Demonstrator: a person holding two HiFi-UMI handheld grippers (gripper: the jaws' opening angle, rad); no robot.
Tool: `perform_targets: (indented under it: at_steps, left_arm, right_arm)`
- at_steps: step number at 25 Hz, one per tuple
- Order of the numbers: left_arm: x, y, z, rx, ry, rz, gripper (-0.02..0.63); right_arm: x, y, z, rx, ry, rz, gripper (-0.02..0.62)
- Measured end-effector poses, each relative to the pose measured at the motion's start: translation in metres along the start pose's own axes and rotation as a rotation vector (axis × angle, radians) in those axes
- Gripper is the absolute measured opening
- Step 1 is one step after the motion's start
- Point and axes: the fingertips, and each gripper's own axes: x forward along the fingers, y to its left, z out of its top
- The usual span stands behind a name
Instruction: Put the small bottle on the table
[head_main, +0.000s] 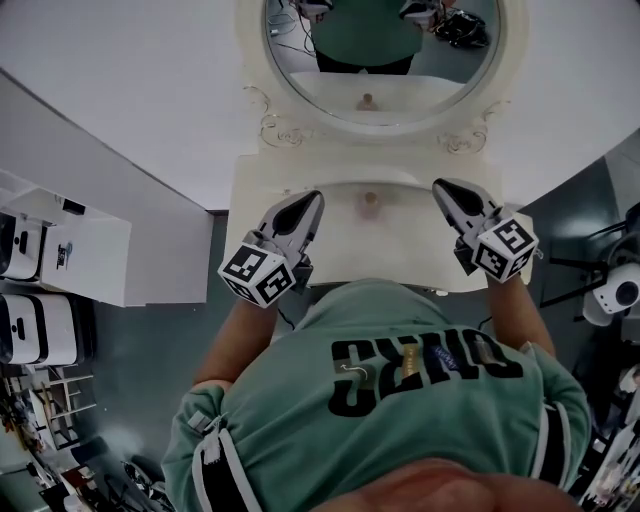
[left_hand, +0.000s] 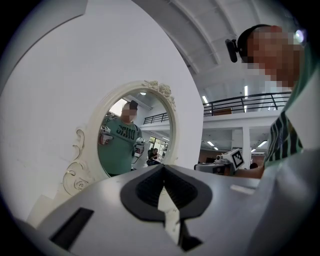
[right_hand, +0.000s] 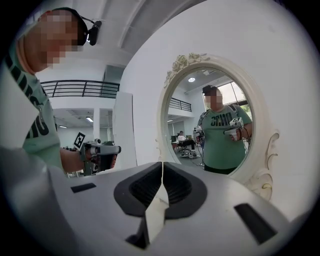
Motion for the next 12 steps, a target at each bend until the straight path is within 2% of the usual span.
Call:
perform_targets:
  at_steps: [12]
  left_arm:
    - [-0.012, -0.001, 0.003, 0.013, -0.005, 0.022, 0.008]
  right_arm:
    - [-0.014, -0.002, 0.002, 0.048, -0.043, -0.007, -0.006]
